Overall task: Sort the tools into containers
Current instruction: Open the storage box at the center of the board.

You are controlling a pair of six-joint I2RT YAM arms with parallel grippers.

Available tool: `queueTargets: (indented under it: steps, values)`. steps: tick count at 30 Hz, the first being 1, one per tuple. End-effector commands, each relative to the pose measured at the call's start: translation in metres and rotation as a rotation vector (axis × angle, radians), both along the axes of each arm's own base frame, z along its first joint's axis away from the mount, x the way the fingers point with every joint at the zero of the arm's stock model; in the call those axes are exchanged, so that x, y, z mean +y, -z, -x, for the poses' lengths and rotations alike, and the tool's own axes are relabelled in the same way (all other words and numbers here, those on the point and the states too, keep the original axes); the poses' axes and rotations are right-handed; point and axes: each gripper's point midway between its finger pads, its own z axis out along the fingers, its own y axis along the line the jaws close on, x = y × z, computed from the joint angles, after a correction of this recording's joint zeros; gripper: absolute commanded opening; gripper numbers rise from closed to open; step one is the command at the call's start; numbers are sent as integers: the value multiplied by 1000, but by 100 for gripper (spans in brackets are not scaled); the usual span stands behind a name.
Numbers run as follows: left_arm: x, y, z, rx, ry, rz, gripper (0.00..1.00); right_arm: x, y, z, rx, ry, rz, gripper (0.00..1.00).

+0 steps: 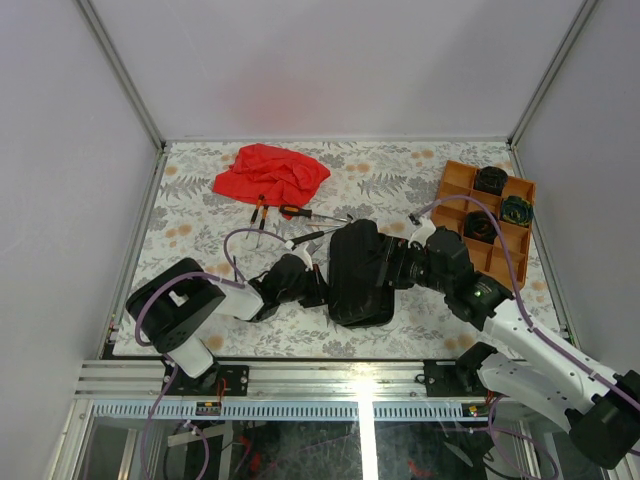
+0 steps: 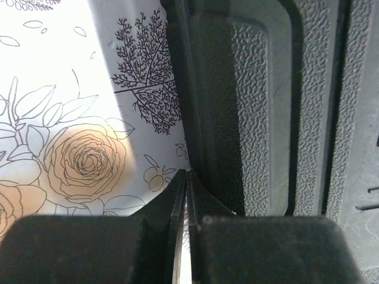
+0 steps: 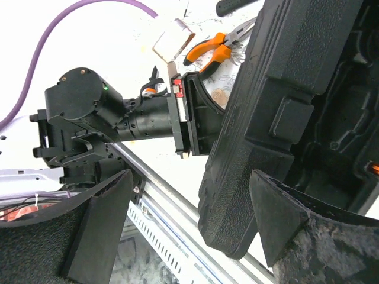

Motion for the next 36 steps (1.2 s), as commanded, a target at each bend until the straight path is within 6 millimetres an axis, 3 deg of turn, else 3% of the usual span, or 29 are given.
queueTargets:
  steps: [1,15,31,36]
  values:
    - [-17,-15,0,-33,57,52,0,15,-29,3,-28,-61,-83,86]
    - [-21,-16,-1,-38,69,58,0,41,-45,-2,-16,-139,-179,84]
    - [-27,-16,-2,-38,87,79,0,71,-23,-9,50,-186,-193,80]
    - [-20,-13,-1,-20,59,83,0,80,-20,-10,46,-188,-182,79]
